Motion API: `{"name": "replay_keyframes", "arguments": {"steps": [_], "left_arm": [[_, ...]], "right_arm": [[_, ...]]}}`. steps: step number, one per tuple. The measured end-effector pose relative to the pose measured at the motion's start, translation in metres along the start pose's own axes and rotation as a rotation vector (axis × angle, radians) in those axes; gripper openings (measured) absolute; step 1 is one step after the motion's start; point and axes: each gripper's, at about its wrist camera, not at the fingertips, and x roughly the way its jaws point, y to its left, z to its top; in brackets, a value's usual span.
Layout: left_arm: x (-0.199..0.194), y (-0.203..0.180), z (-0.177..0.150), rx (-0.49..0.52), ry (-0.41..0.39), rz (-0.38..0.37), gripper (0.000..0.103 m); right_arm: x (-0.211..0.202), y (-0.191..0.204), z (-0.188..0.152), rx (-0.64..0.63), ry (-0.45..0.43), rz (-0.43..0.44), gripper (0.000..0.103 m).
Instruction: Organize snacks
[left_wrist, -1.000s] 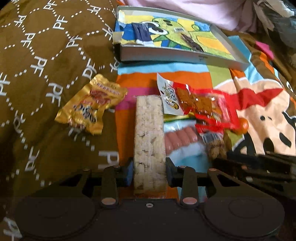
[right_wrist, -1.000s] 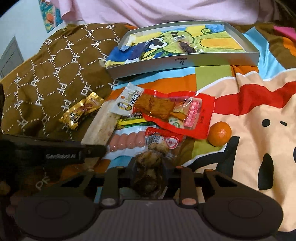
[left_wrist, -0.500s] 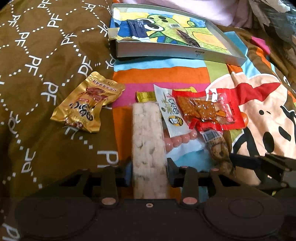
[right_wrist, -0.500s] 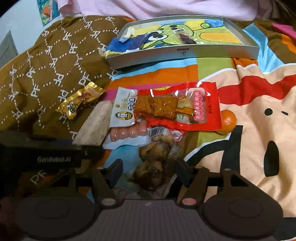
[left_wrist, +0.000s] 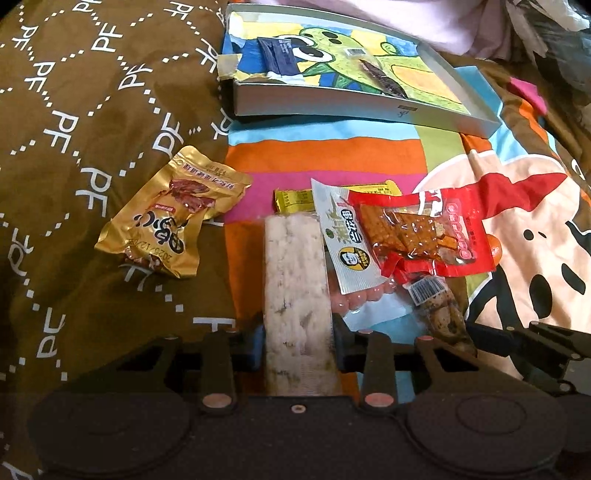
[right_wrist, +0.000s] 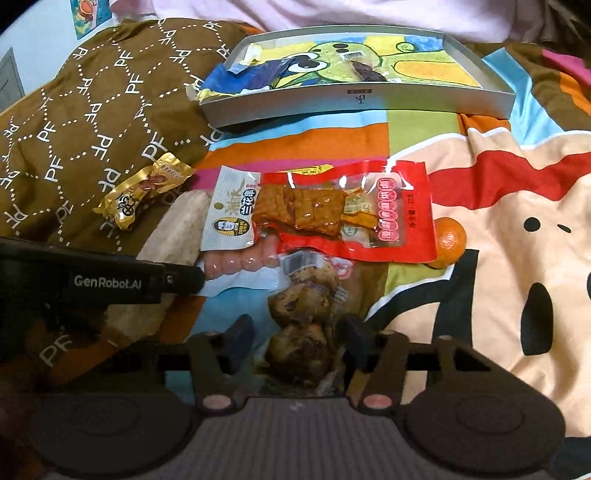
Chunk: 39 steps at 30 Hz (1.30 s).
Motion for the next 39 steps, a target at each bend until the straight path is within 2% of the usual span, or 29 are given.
{"name": "replay_keyframes", "arguments": {"steps": [9, 12, 17, 27, 33, 39], "left_arm": [[-0.009, -0.013, -0.009, 0.009, 0.041, -0.013, 0.035], [-0.013, -0.013, -0.011, -0.03, 0.07, -0.056, 0.035], [-0.016, 0.0, -0.014, -0.163, 0.134, -0.149, 0.035], [-0.032, -0.009, -0.025, -0.18, 0.156, -0.175, 0.035], [-0.054, -0.021, -0.031, -0.193, 0.12, -0.179, 0.035], [-0.09, -0.034, -0.034, -0.225, -0.004, -0.182, 0.035]], "right_arm": [[-0.013, -0.004, -0.009, 0.003, 0.007, 0.04, 0.045], [-0.019, -0.003, -0.012, -0.013, 0.001, 0.057, 0.044], [-0.03, 0.002, -0.021, -0.077, -0.003, 0.076, 0.044], [-0.067, -0.006, -0.022, -0.061, -0.064, 0.095, 0.043], [-0.097, -0.011, -0.021, -0.059, -0.155, 0.116, 0.043], [-0.119, -0.017, -0.017, -0.072, -0.23, 0.154, 0.042]]}}
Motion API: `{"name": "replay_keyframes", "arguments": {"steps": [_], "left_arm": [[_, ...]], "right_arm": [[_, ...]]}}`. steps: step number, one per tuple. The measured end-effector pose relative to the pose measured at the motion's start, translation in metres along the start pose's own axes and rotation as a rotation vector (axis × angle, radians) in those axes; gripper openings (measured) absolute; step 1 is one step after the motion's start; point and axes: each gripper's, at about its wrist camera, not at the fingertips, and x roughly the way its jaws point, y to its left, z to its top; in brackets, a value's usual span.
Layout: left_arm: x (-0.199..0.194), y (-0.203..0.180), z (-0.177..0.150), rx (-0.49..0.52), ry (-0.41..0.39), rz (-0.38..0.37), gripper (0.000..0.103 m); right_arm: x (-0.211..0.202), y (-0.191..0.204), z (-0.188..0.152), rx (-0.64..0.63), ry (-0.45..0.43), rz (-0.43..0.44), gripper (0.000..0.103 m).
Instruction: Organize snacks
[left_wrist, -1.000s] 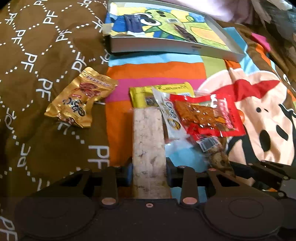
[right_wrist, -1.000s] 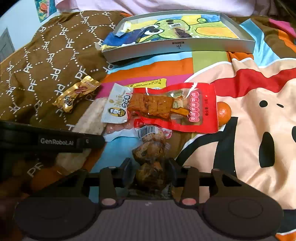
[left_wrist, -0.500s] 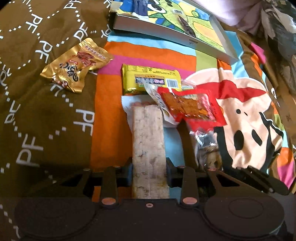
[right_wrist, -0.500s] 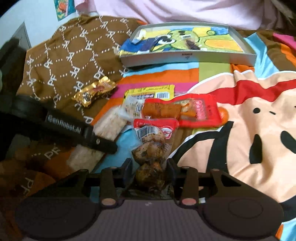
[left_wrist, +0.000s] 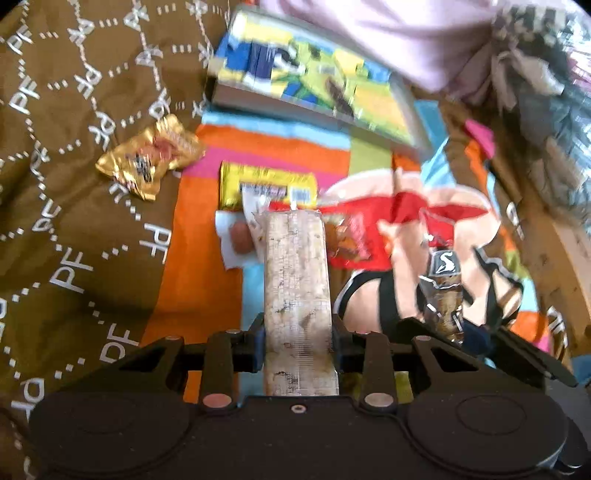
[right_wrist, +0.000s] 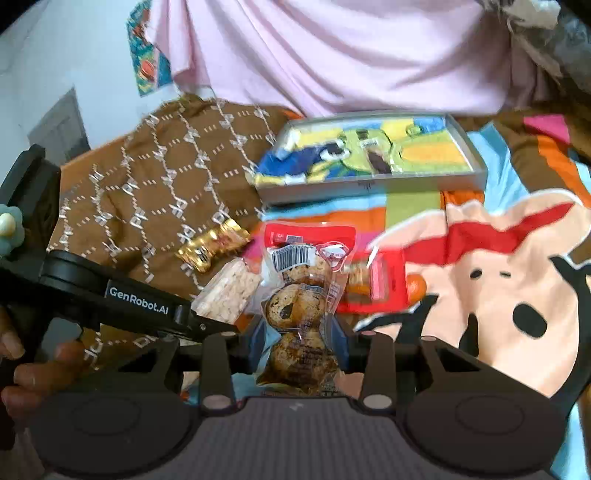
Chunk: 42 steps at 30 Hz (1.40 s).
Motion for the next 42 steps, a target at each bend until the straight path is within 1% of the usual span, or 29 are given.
{"name": "replay_keyframes", "arguments": {"steps": [5, 9, 12, 14, 18, 20, 22, 24, 27, 29, 32, 36, 38, 42], "left_arm": [[-0.029, -0.019, -0.001, -0.002, -0.104, 0.037, 0.035], [-0.062, -0.031, 0.003, -0.033, -0.179, 0.064, 0.035], [-0.091, -0.047, 0.009, -0.035, -0.235, 0.09, 0.035], [-0.111, -0.057, 0.012, -0.038, -0.271, 0.098, 0.035], [-0.158, -0.083, 0.016, -0.022, -0.35, 0.117, 0.035], [-0.176, -0.092, 0.016, -0.011, -0.374, 0.126, 0.035], [-0.191, -0.102, 0.013, -0.006, -0.39, 0.118, 0.035], [-0.204, -0.111, 0.009, 0.003, -0.412, 0.101, 0.035], [-0.217, -0.125, 0.006, 0.01, -0.438, 0.073, 0.035], [-0.222, -0.135, 0.0, 0.021, -0.451, 0.049, 0.035], [-0.233, -0.153, -0.007, 0.051, -0.464, 0.036, 0.035], [-0.246, -0.166, -0.021, 0.06, -0.477, 0.066, 0.035], [-0.25, -0.166, -0.025, 0.046, -0.473, 0.076, 0.035], [-0.258, -0.17, -0.034, 0.018, -0.461, 0.093, 0.035]], "right_arm": [[-0.01, -0.006, 0.013, -0.03, -0.051, 0.029, 0.042], [-0.021, -0.012, 0.038, -0.055, -0.105, 0.052, 0.042], [-0.036, -0.011, 0.068, -0.113, -0.154, 0.07, 0.042], [-0.049, -0.005, 0.09, -0.163, -0.171, 0.074, 0.042], [-0.089, 0.014, 0.135, -0.283, -0.205, 0.092, 0.042], [-0.112, 0.025, 0.155, -0.32, -0.203, 0.1, 0.042], [-0.134, 0.032, 0.17, -0.354, -0.188, 0.098, 0.042], [-0.155, 0.039, 0.181, -0.405, -0.174, 0.08, 0.042], [-0.183, 0.048, 0.196, -0.42, -0.126, 0.031, 0.042], [-0.2, 0.054, 0.198, -0.411, -0.121, 0.01, 0.042], [-0.218, 0.061, 0.192, -0.349, -0.149, 0.029, 0.042], [-0.221, 0.064, 0.174, -0.325, -0.153, 0.013, 0.042], [-0.223, 0.066, 0.165, -0.304, -0.158, 0.009, 0.042], [-0.238, 0.061, 0.153, -0.266, -0.189, 0.015, 0.042]]}}
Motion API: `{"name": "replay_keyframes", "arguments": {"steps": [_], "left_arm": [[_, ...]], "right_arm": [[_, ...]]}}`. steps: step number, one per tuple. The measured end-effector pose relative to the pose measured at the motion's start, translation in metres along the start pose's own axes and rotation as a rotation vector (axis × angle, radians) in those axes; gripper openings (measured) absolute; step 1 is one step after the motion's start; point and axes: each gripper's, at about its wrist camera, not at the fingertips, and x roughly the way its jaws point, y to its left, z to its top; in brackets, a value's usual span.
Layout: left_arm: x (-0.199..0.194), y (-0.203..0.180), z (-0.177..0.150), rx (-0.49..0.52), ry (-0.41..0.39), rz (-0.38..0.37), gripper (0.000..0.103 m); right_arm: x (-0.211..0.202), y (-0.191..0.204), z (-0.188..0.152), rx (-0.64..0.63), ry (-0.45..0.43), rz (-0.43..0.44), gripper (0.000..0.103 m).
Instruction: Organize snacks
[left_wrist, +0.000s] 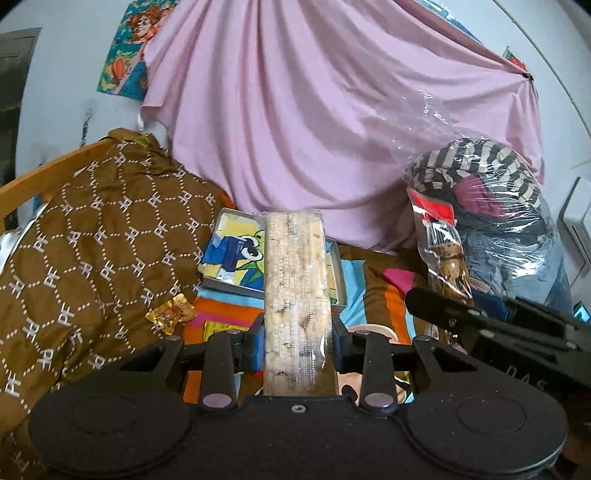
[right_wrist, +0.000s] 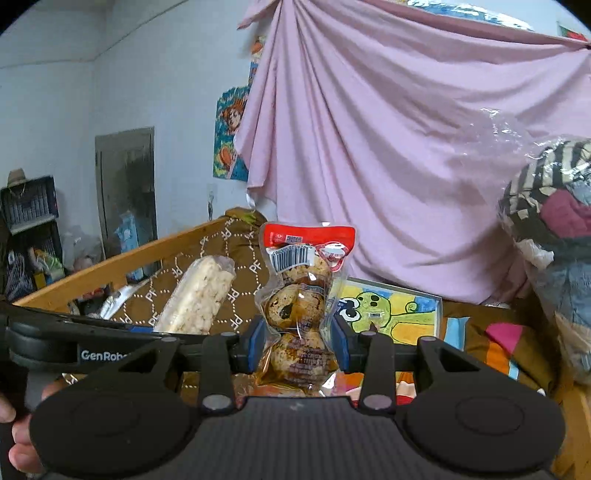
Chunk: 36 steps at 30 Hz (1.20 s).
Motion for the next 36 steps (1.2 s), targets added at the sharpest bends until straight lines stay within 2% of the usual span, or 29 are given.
{"name": "replay_keyframes", "arguments": {"steps": [5, 9, 15, 25, 36], "left_arm": [[-0.014, -0.005, -0.003, 0.018, -0.007, 0.026, 0.035], [-0.021, -0.006, -0.001, -0.01, -0.013, 0.032, 0.035], [-0.008, -0.001, 0.012, -0.03, -0.013, 0.034, 0.035], [0.085, 0.047, 0.064, -0.095, 0.017, 0.04, 0.035], [0.216, 0.115, 0.103, -0.141, -0.027, 0.032, 0.035]], "right_arm": [[-0.01, -0.001, -0.005, 0.029, -0.002, -0.014, 0.042], [-0.015, 0.003, 0.002, 0.027, -0.005, -0.011, 0.042], [-0.002, 0.009, 0.02, 0.028, -0.017, -0.016, 0.042], [0.09, -0.011, 0.054, 0.154, -0.021, -0.029, 0.042], [0.203, -0.055, 0.045, 0.197, -0.039, -0.098, 0.043]]}}
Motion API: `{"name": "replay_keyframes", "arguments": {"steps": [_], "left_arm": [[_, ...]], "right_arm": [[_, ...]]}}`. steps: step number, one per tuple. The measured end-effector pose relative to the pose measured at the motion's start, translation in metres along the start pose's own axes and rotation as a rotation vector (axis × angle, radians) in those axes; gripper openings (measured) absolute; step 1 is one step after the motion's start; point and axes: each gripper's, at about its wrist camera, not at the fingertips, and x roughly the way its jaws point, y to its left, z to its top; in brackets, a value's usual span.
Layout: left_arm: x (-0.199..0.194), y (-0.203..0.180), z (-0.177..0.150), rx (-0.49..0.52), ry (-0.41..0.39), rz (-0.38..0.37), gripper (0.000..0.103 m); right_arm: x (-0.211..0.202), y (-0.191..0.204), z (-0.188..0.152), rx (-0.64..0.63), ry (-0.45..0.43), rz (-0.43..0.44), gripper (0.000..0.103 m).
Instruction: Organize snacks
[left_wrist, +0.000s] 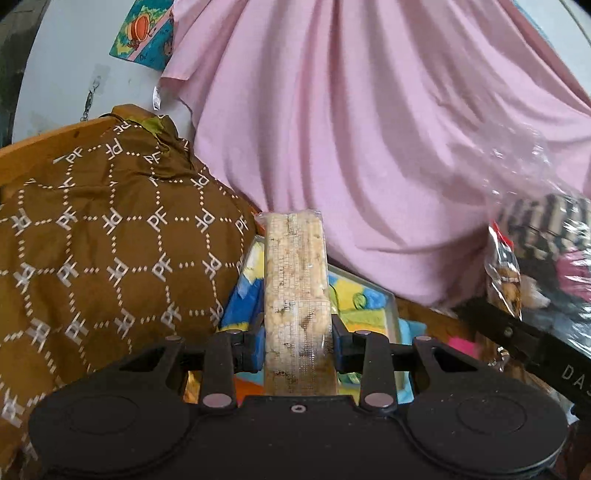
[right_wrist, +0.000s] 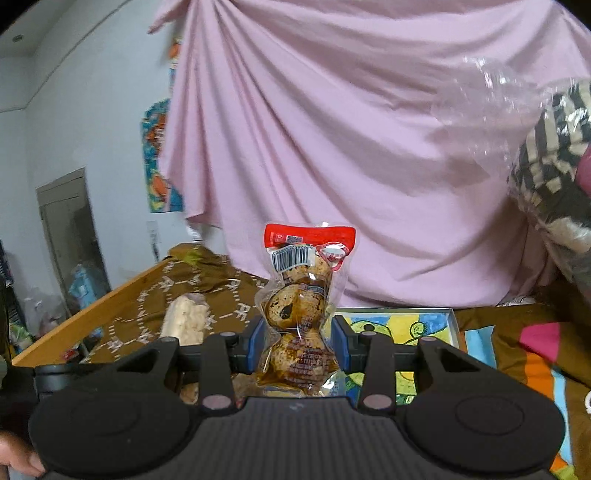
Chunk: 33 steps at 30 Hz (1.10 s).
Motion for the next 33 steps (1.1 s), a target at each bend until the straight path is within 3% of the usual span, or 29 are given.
{"name": "replay_keyframes", "arguments": {"steps": [10, 13, 18, 26, 33], "left_arm": [[0.105, 0.014, 0.015, 0.006, -0.011, 0.04, 0.035], [0.133, 0.019, 0.012, 0.017, -0.012, 0.034, 0.035], [0.18, 0.037, 0.0, 0.019, 0.028, 0.046, 0.035], [0.231, 0.061, -0.012, 0.036, 0.056, 0.031, 0.035], [0.263, 0.057, -0.023, 0.102, 0.098, -0.003, 0.035]], "right_arm": [[0.117, -0.044, -0.031, 0.106, 0.039, -0.011, 0.043], [0.148, -0.055, -0.046, 0.108, 0.02, -0.017, 0.043], [0.196, -0.072, -0.065, 0.129, 0.06, -0.028, 0.043], [0.246, -0.081, -0.091, 0.138, 0.096, -0.036, 0.043], [0.279, -0.082, -0.109, 0.128, 0.154, -0.053, 0.043]]}}
